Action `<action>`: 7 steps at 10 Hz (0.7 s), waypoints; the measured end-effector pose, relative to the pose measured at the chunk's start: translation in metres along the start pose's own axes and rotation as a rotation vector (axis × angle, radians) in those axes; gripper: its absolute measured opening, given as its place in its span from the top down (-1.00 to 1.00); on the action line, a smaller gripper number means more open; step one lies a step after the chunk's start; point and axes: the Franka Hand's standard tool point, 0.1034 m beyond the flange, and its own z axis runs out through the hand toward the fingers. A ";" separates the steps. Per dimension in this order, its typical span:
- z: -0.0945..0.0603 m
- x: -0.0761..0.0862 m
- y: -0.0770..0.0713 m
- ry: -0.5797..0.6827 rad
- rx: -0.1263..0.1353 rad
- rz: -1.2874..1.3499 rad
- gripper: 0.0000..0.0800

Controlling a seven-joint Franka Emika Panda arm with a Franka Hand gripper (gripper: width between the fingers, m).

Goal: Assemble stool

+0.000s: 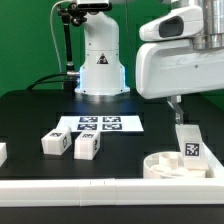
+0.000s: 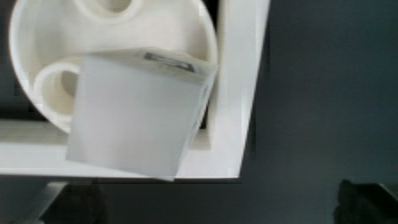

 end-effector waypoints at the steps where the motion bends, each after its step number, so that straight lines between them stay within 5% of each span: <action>1: 0.000 0.000 0.000 0.000 0.000 -0.053 -0.62; 7: 0.003 -0.003 0.002 -0.025 -0.036 -0.566 -0.62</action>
Offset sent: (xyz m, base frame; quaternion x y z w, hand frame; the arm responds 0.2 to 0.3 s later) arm -0.0051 0.0087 -0.0055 -0.0087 0.0065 -0.2084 0.9780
